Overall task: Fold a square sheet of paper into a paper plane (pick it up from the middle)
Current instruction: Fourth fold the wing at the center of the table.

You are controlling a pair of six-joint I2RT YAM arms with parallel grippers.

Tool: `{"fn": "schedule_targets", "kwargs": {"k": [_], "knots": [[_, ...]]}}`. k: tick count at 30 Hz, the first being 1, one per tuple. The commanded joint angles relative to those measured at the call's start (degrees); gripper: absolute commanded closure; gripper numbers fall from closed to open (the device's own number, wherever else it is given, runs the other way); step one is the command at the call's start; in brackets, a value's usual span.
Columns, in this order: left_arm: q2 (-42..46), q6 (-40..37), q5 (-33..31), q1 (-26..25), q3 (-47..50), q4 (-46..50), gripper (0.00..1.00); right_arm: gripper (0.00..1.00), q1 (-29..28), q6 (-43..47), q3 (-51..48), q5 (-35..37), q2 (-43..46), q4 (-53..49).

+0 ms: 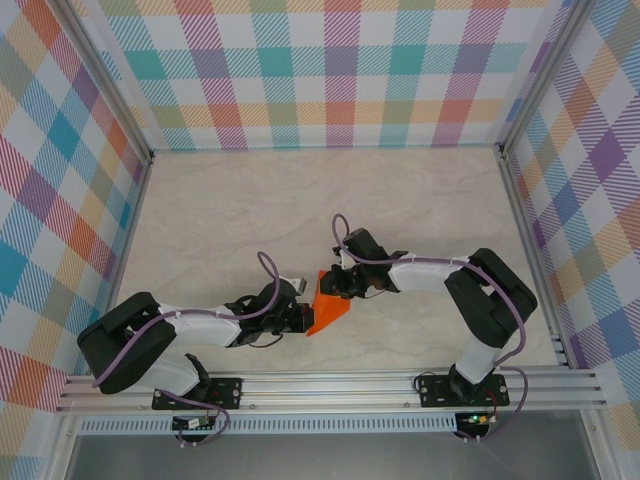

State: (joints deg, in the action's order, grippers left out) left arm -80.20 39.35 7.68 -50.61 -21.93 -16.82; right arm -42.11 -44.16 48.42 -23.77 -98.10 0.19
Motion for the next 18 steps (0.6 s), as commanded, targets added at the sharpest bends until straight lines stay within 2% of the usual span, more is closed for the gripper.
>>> {"fn": "schedule_targets", "kwargs": {"k": [1, 8, 13, 18], "knots": [[-0.5, -1.0, 0.6, -0.5, -0.3, 1.2, 1.00, 0.81, -0.3, -0.1, 1.0, -3.0, -1.0, 1.9], [-0.2, -1.6, 0.2, -0.5, -1.1, 2.8, 1.00, 0.81, -0.4, 0.5, 3.7, -2.5, -4.9, 0.7], [-0.2, -1.6, -0.5, -0.5, -1.3, 4.0, 1.00, 0.82, -0.4, 1.8, 4.8, 4.0, -6.6, -3.6], [-0.4, -1.6, -0.7, -0.5, -1.4, 5.0, 0.99, 0.85, -0.3, 2.3, 5.8, 4.5, -9.3, -4.8]]}}
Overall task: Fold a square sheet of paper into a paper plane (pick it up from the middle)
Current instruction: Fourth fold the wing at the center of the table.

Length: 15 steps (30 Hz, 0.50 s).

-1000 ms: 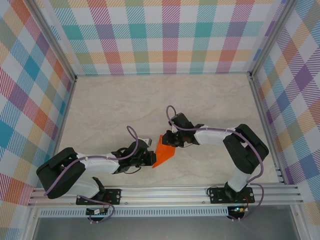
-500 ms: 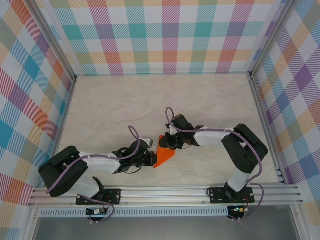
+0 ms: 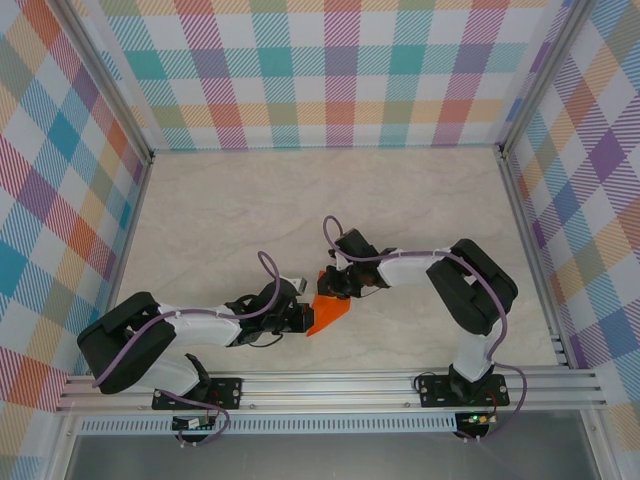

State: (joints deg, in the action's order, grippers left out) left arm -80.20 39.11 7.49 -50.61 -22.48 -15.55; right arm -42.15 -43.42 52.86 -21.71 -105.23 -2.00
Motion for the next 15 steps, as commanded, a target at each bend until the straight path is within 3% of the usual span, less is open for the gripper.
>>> {"fn": "schedule_targets", "kwargs": {"k": [1, 8, 11, 15], "knots": [[-0.3, -1.2, -0.4, -0.5, -1.0, 3.9, 0.99, 0.85, -0.3, 1.4, 1.1, 2.8, -2.3, -2.6], [3.6, -0.5, -0.9, -0.5, -1.8, 6.1, 0.88, 0.85, -0.3, 1.7, -0.5, 3.2, -2.4, -2.3], [8.0, -0.3, -2.0, -0.5, -2.5, 9.5, 0.78, 0.86, -0.3, 1.8, -0.8, 2.9, -3.0, -2.0], [14.5, 1.0, -3.0, -0.5, -1.7, 11.3, 0.74, 0.86, -0.3, 1.5, -1.5, 3.2, -3.2, -1.3]]}}
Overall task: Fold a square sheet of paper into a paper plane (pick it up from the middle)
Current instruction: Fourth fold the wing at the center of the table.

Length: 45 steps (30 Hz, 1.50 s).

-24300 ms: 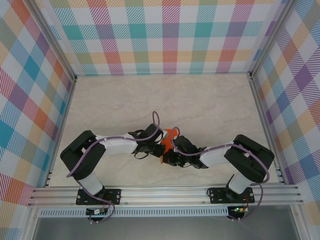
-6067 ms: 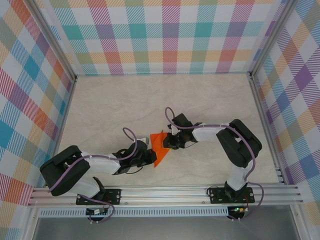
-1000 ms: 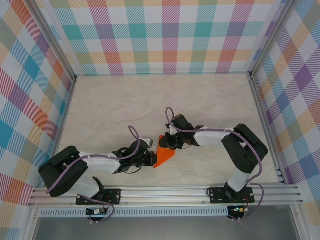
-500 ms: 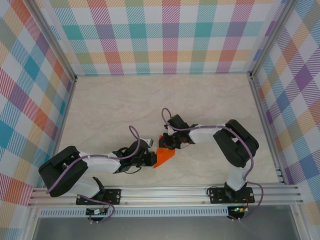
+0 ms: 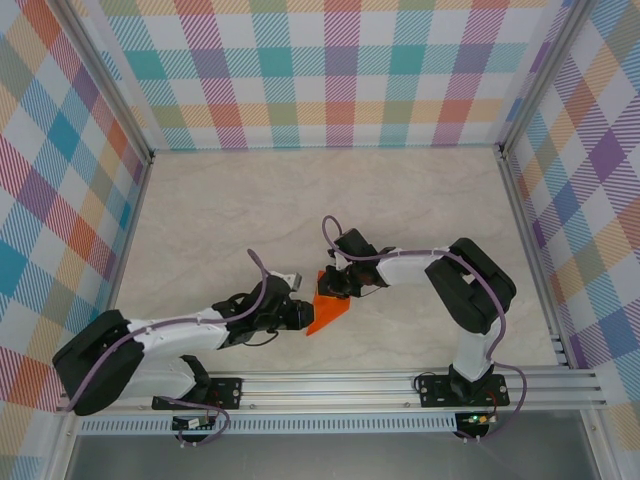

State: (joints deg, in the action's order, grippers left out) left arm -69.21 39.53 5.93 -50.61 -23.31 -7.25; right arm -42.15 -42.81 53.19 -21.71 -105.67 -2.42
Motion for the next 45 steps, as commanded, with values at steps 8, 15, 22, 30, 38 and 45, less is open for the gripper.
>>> {"fn": "schedule_targets", "kwargs": {"k": [8, 15, 22, 30, 38, 45], "knots": [[1.6, 2.0, 4.4, -0.5, -0.1, -4.0, 0.79, 0.86, -0.3, 0.9, -2.2, 3.1, -3.2, -0.5], [-3.9, 4.9, 3.5, -0.4, -0.2, -3.6, 0.72, 0.87, -0.3, 0.9, -2.6, 2.9, -3.0, -0.5], [-1.0, 4.6, 1.8, -0.2, 2.1, -2.1, 0.64, 0.87, -0.3, 0.9, -3.0, 2.7, -2.9, -0.1], [-4.1, 2.7, 4.6, 0.9, 0.4, -3.6, 0.68, 0.87, -0.3, 0.9, -3.2, 2.6, -2.9, 0.1], [-6.7, 2.2, 6.8, 1.1, 0.2, -6.2, 0.75, 0.87, -0.3, 0.9, -3.3, 2.6, -3.0, 0.1], [-6.8, 1.5, 6.7, 1.3, 0.4, -7.9, 0.76, 0.87, -0.3, 1.0, -3.3, 2.6, -3.2, 0.1]]}}
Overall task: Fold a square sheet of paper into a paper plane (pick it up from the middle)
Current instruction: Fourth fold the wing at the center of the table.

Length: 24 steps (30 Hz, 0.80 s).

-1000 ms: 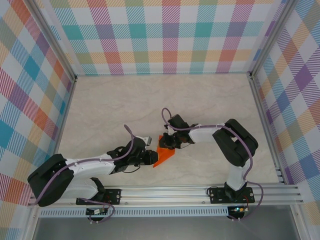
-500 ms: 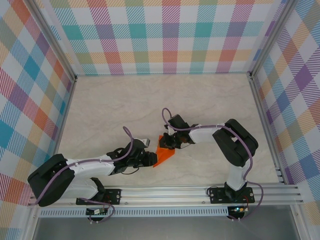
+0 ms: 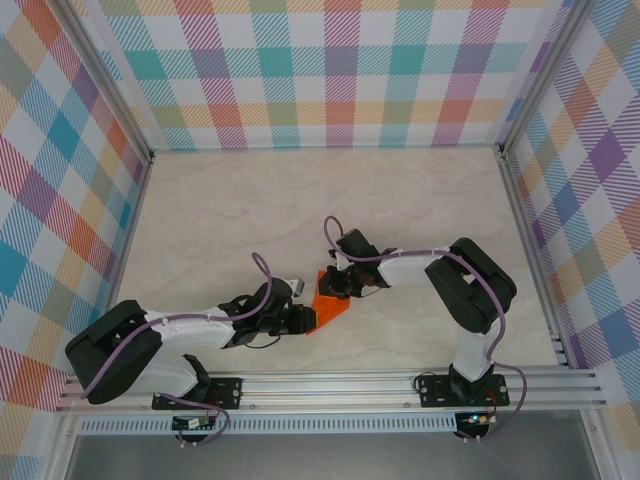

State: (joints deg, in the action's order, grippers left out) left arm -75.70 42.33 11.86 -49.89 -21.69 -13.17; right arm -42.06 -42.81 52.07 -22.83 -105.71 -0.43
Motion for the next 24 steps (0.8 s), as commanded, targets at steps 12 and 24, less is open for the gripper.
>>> {"fn": "schedule_targets", "kwargs": {"k": [12, 24], "knots": [[0.5, -1.8, 2.0, 1.3, 1.1, -5.9, 0.88, 0.87, -0.4, 1.0, -2.1, 3.6, -3.3, -2.1], [3.8, -4.7, 3.9, 1.3, 4.0, -7.6, 0.90, 0.87, -0.4, 1.0, -1.8, 3.8, -4.1, -2.3]]}}
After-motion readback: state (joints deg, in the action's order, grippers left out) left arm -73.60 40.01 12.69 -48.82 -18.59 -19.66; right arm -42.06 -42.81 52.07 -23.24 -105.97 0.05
